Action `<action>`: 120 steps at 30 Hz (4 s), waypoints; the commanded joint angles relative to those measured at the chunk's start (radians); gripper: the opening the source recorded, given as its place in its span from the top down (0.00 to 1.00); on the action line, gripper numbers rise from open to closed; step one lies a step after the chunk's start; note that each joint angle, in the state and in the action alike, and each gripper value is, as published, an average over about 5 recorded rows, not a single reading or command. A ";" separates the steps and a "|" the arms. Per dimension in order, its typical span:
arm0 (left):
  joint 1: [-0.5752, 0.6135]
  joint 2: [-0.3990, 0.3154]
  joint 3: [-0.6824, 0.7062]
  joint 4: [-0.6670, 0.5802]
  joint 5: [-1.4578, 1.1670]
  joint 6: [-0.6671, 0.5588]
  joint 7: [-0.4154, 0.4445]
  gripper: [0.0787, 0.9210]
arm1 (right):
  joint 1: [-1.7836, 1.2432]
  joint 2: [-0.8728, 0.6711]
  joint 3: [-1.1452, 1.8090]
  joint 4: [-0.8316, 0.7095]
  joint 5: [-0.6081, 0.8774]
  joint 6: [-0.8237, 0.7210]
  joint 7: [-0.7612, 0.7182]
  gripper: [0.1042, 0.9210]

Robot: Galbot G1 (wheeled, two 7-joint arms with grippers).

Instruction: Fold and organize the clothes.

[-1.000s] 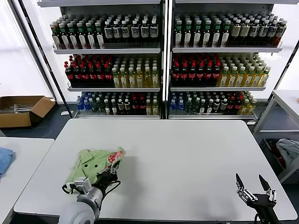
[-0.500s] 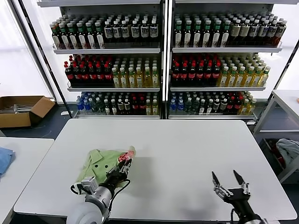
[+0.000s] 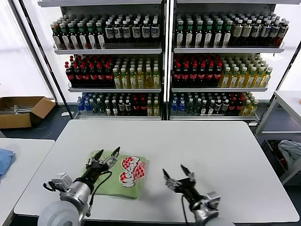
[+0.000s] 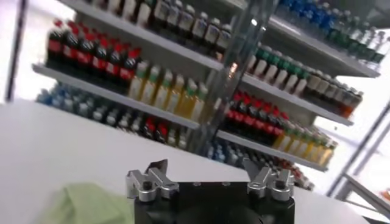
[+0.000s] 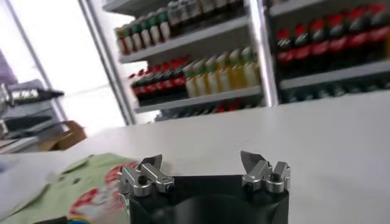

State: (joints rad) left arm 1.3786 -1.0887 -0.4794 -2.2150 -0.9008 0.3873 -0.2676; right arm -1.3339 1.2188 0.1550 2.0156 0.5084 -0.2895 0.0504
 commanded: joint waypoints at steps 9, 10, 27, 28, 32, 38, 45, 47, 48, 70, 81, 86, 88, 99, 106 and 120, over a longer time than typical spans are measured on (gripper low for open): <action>0.105 -0.060 -0.190 -0.052 0.105 0.024 0.069 0.12 | 0.443 -0.008 -0.465 -0.312 0.103 -0.105 0.087 0.16; 0.107 -0.065 -0.187 -0.052 0.107 0.025 0.071 0.12 | 0.444 -0.007 -0.463 -0.312 0.105 -0.107 0.089 0.18; 0.112 -0.092 -0.178 -0.036 0.112 0.026 0.073 0.12 | 0.373 -0.116 -0.387 -0.221 0.083 -0.119 0.076 0.78; 0.113 -0.093 -0.179 -0.036 0.112 0.026 0.073 0.12 | 0.354 -0.136 -0.376 -0.203 0.082 -0.115 0.074 0.82; 0.115 -0.100 -0.182 -0.038 0.113 0.025 0.075 0.12 | 0.252 -0.231 -0.285 -0.122 0.082 -0.095 0.054 0.94; 0.114 -0.112 -0.175 -0.036 0.123 0.025 0.081 0.12 | 0.072 -0.389 -0.059 0.010 0.087 -0.044 0.000 0.97; 0.107 -0.126 -0.161 -0.030 0.131 0.025 0.083 0.12 | -0.108 -0.481 0.138 0.059 0.091 0.009 -0.028 0.97; 0.104 -0.128 -0.159 -0.028 0.132 0.025 0.083 0.12 | -0.120 -0.483 0.162 0.064 0.089 0.013 -0.030 0.97; 0.103 -0.129 -0.159 -0.027 0.132 0.025 0.083 0.12 | -0.122 -0.480 0.168 0.066 0.085 0.015 -0.030 0.96; 0.155 -0.139 -0.186 -0.075 0.138 0.017 0.095 0.12 | 0.119 -0.141 -0.159 -0.152 0.049 -0.111 0.107 0.29; 0.153 -0.139 -0.179 -0.074 0.140 0.008 0.101 0.12 | 0.149 -0.167 -0.132 0.076 0.066 -0.024 0.160 0.12; 0.152 -0.132 -0.174 -0.069 0.140 0.009 0.102 0.12 | 0.254 -0.127 -0.221 0.046 0.047 -0.044 0.168 0.12; 0.158 -0.132 -0.177 -0.068 0.140 0.008 0.104 0.12 | 0.288 -0.096 -0.270 -0.033 0.014 -0.075 0.162 0.12; 0.168 -0.145 -0.196 -0.065 0.141 0.005 0.107 0.12 | 0.317 -0.032 -0.354 -0.283 -0.073 -0.172 0.206 0.12; 0.150 -0.148 -0.190 -0.043 0.144 0.005 0.108 0.12 | 0.307 -0.078 -0.290 -0.121 0.010 0.007 0.196 0.12; 0.138 -0.135 -0.243 -0.010 0.167 -0.009 0.159 0.12 | 0.066 -0.157 0.244 0.143 -0.072 0.138 0.076 0.12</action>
State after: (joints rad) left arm 1.5183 -1.2237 -0.6933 -2.2403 -0.7504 0.3876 -0.1355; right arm -1.0933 1.0875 0.0303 2.0188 0.4938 -0.2531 0.1926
